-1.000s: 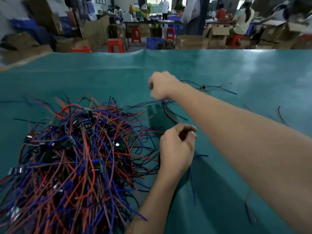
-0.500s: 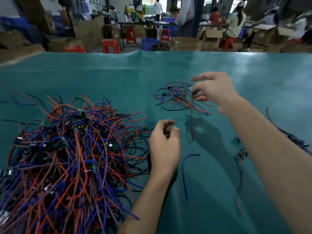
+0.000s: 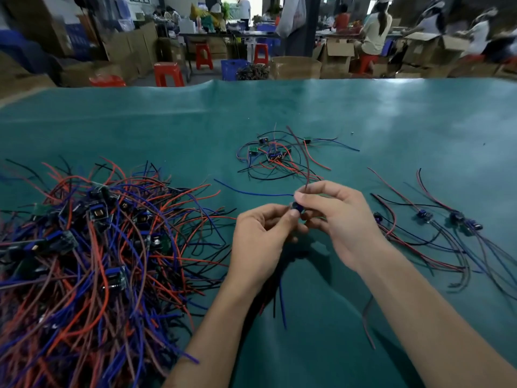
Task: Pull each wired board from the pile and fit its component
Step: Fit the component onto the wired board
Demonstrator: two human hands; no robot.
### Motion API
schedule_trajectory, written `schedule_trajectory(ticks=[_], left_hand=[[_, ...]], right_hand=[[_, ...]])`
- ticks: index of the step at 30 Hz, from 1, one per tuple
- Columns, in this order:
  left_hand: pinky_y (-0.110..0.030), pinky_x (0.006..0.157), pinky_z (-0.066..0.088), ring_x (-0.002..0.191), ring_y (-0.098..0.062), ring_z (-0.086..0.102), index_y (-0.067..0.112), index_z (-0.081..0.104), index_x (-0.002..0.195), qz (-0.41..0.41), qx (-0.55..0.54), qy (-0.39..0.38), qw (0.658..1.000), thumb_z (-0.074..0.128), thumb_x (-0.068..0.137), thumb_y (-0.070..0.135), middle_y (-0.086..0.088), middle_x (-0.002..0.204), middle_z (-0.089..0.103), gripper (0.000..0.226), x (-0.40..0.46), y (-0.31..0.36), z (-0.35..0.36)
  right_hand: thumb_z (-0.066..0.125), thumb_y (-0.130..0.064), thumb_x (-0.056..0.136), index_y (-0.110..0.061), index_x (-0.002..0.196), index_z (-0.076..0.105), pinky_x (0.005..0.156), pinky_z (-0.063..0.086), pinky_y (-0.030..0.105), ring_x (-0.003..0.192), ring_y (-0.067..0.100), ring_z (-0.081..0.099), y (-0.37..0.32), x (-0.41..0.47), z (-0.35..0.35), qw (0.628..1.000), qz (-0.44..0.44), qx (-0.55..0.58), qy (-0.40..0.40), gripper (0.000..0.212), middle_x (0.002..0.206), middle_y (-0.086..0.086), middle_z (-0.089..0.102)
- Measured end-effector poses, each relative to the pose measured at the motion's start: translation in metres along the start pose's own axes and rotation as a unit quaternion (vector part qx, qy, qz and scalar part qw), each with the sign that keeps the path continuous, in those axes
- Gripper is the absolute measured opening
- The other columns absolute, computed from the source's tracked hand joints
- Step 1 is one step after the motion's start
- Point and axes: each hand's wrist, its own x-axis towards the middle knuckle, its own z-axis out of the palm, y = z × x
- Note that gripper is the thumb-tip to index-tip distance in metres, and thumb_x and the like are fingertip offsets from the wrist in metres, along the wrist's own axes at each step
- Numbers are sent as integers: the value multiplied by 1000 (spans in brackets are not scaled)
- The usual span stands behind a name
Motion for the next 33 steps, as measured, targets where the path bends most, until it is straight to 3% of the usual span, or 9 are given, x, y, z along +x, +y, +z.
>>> schedule_trajectory(ticks=[3,7,10,17,22,25,30,31,33], left_hand=[[-16,45,45,46,-6,55,15,74,81,-7,20,17,1000,61,99,9,-4,61,71,23,0,-2,0],[-17,50,40,48,-5,51,14,74,74,-1,64,0,998,65,97,9,-2,56,66,25,0,-4,0],[-20,50,38,50,-8,48,13,77,76,-1,84,-23,996,66,96,11,-4,53,61,22,-1,-4,-1],[-15,51,41,48,-7,49,14,72,75,-2,56,-2,998,62,98,8,-3,54,65,25,1,-4,-2],[-17,51,41,48,-10,48,12,72,76,-16,52,-24,998,61,99,9,-5,54,66,25,2,-3,-1],[-17,51,41,48,-10,48,9,72,78,-21,58,-36,997,61,99,9,-4,53,65,24,1,-3,-1],[-13,52,41,49,-6,52,5,70,81,-8,39,24,999,57,101,10,-3,57,66,24,1,-5,-2],[-11,50,39,49,-5,52,6,70,82,-4,30,51,998,56,102,11,-3,58,67,25,3,-5,-3],[-9,48,38,51,-5,54,7,70,84,-3,11,82,997,56,103,14,-3,61,69,24,4,-5,-3]], right_hand=[[77,-8,84,-11,88,80,61,49,23,67,14,60,2,3,-8,998,-15,-48,-40,5,77,5,72],[77,-1,80,-10,90,82,60,48,19,77,12,66,-6,4,-27,987,2,-87,-135,14,86,11,77],[79,-1,77,-12,82,83,57,48,19,72,13,66,-9,5,-34,983,-6,-119,-140,12,82,14,76],[76,-4,84,-5,81,73,56,55,22,58,16,63,1,5,-20,999,-7,5,-42,4,79,17,72],[77,1,83,-4,79,74,52,52,21,54,12,61,2,7,-18,995,-76,-60,35,8,68,9,72],[76,3,84,-4,78,72,53,51,20,52,11,60,-4,12,-29,990,-98,-19,100,10,65,5,72],[71,3,90,-6,79,60,81,61,28,64,13,67,-18,19,-64,916,-87,220,325,18,79,12,67],[70,0,92,-7,80,58,80,62,29,65,14,68,-19,19,-65,911,-72,231,333,18,77,11,67],[71,-13,93,-6,84,62,64,62,27,63,19,67,-16,18,-55,956,-13,169,241,15,70,11,72]])
